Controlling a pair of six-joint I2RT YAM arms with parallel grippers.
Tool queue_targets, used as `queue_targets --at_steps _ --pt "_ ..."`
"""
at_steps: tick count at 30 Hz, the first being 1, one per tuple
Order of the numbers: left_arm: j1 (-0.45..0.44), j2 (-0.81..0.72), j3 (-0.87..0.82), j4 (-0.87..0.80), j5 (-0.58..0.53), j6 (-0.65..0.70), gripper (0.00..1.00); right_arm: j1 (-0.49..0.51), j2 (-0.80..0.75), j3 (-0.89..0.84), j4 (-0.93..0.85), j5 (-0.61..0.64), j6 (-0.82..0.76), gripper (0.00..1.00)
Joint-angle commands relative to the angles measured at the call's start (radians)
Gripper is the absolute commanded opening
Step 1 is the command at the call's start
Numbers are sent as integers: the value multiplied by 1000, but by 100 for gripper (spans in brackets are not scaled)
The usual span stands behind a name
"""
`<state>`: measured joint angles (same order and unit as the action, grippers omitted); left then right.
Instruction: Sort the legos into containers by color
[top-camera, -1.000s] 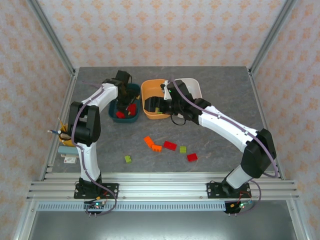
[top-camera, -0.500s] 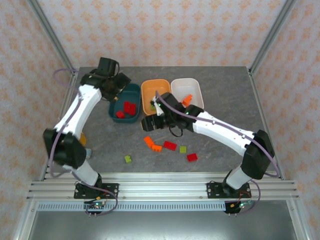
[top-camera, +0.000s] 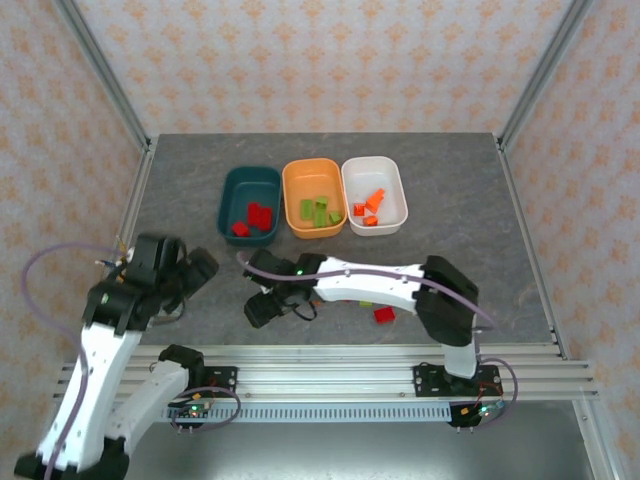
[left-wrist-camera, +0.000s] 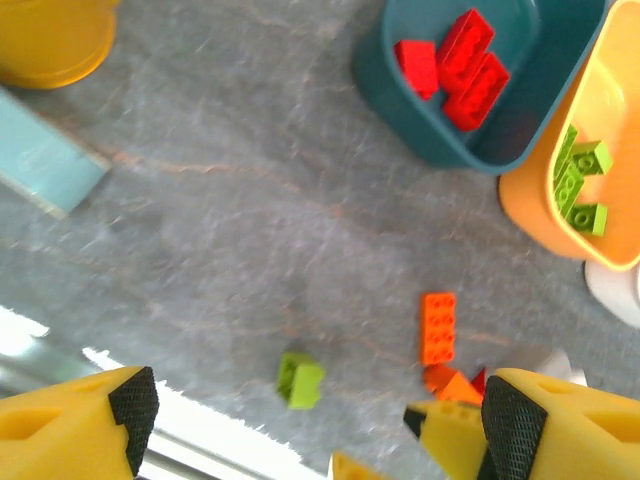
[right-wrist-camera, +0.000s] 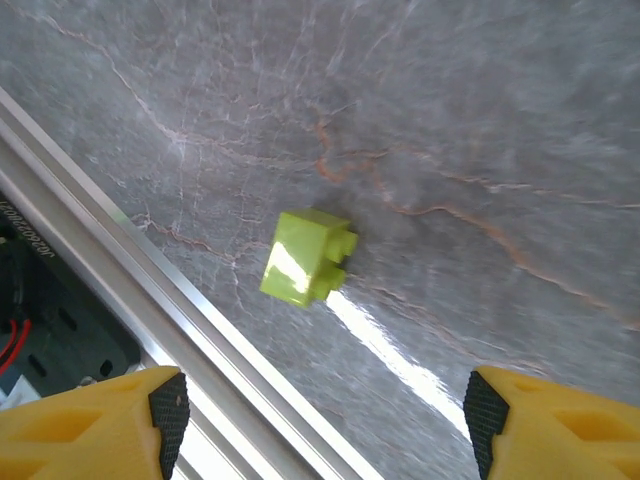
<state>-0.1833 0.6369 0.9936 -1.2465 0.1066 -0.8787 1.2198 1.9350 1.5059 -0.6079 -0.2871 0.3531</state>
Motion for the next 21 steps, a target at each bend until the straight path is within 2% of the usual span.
queue_targets --at_steps 1,6,13,21 --pt "-2 -154 -43 -199 -5 35 87 32 68 83 -53 66 89 75" --pt "-2 -287 -52 -313 71 51 86 38 190 171 -88 82 172 69" --pt "-2 -327 -35 -351 112 64 85 38 287 250 -111 128 184 58" --pt "-2 -341 -65 -309 226 139 85 35 309 301 -128 174 209 28"
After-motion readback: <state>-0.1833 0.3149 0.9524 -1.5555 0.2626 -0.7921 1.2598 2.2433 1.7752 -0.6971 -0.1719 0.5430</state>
